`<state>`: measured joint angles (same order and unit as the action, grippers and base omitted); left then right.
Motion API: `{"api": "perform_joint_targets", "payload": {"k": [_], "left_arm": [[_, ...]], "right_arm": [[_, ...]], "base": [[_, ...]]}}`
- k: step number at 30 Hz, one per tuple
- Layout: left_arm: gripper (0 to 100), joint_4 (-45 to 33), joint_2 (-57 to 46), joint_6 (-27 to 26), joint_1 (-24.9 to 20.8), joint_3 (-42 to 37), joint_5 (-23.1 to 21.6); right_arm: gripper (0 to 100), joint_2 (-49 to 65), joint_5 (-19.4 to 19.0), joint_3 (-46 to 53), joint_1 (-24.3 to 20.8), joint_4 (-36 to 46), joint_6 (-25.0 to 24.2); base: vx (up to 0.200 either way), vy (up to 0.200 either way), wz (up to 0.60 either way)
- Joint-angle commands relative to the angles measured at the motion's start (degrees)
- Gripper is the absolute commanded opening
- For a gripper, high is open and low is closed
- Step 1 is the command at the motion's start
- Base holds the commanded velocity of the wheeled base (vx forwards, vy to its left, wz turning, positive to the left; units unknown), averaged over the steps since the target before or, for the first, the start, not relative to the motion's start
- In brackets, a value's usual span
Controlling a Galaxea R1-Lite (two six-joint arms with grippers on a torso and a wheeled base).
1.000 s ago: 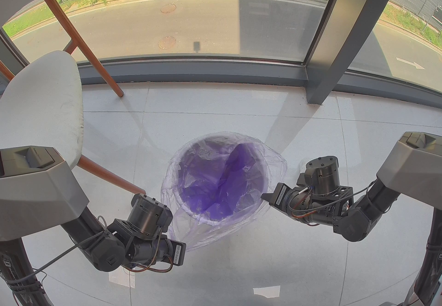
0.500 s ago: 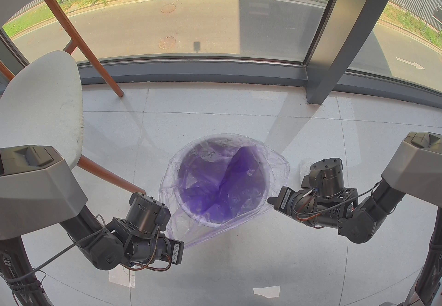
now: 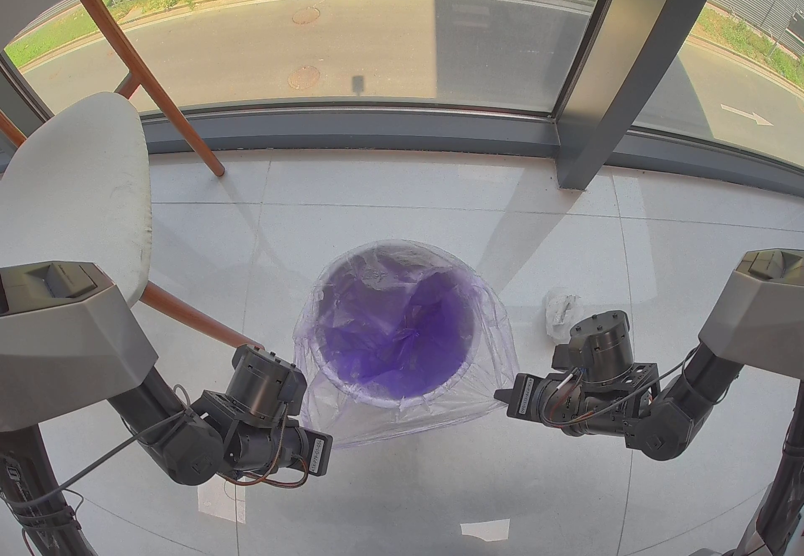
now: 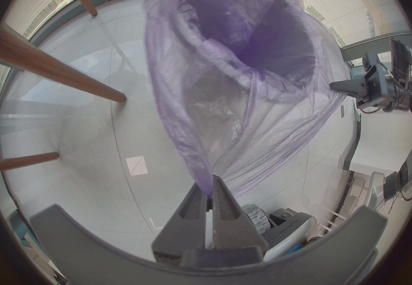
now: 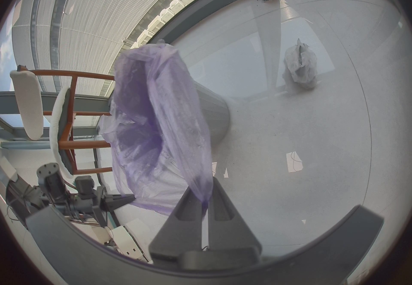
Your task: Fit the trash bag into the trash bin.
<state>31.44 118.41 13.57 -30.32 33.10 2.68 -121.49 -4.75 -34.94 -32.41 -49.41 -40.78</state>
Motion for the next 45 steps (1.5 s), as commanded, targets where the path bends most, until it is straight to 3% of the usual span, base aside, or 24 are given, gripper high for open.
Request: {"api": "perform_joint_targets", "payload": {"k": [1, 11, 22, 45], "left_arm": [[0, 0.0, 0.9, -2.1, 1.8, 1.8, 0.2], [0, -0.3, 6.7, -5.7, 4.5, 5.8, 1.3], [0, -0.3, 11.4, -7.2, 8.2, 10.5, 1.4], [0, -9.8, 16.4, -13.6, 14.0, 25.1, 1.2]], "right_arm": [[0, -4.3, 0.4, -1.6, 0.8, 0.0, 2.3], [0, -13.2, 5.8, -10.2, 2.5, 0.7, 6.5], [0, -18.2, 7.5, -16.9, 3.3, 1.6, 10.7], [0, -20.8, 8.9, -33.7, 5.2, 20.2, 10.8]], "base": [[0.000, 0.000, 0.00], [0.000, 0.000, 0.00], [0.000, 0.000, 0.00], [0.000, 0.000, 0.00]]}}
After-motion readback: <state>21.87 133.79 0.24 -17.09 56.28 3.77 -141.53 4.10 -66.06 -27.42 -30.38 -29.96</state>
